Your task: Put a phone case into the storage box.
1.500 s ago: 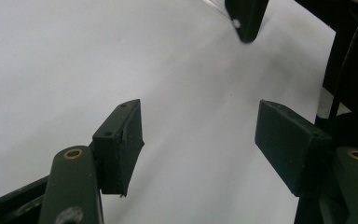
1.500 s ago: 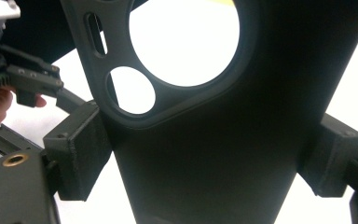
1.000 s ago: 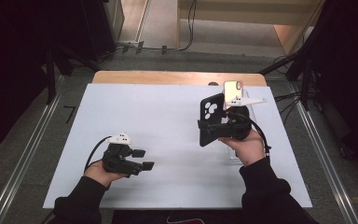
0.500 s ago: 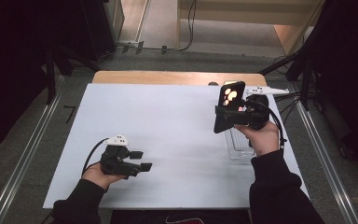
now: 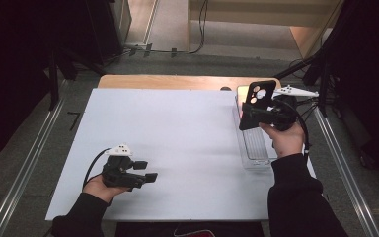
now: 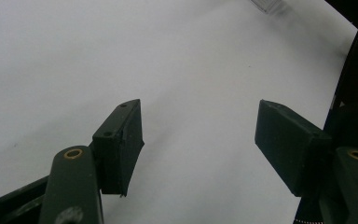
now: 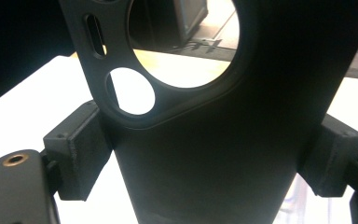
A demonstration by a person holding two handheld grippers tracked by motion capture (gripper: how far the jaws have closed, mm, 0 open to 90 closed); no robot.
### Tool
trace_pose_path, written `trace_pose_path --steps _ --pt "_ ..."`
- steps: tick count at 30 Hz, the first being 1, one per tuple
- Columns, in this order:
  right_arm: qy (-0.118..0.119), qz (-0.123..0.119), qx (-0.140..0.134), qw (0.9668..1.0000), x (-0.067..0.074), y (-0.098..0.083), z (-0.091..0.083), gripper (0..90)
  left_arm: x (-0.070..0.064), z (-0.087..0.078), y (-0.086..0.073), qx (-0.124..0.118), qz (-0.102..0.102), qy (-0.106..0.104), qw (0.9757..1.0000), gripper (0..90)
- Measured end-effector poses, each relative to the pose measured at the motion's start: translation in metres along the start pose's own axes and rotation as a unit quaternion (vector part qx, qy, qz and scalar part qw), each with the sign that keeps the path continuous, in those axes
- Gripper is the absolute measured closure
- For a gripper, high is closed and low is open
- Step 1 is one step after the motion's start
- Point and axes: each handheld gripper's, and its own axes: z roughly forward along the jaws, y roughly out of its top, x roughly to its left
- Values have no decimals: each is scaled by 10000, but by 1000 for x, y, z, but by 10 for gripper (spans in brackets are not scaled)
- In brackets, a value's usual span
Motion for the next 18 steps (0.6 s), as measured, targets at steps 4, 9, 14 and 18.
trace_pose_path --steps 4,9,14,18 --pt "-109 97 7 9999 -8 -3 3 129 0 -1 -1 -26 -19 16 10000 323" --pt "-217 138 28 9997 -14 -5 6 129 0 -1 -1 -16 1 23 10000 323" --pt "-338 271 14 9991 -22 -9 10 129 -1 0 1 -22 12 13 10000 323" --pt "-456 319 76 9984 -28 -11 17 129 -1 0 1 -23 42 16 10000 323"
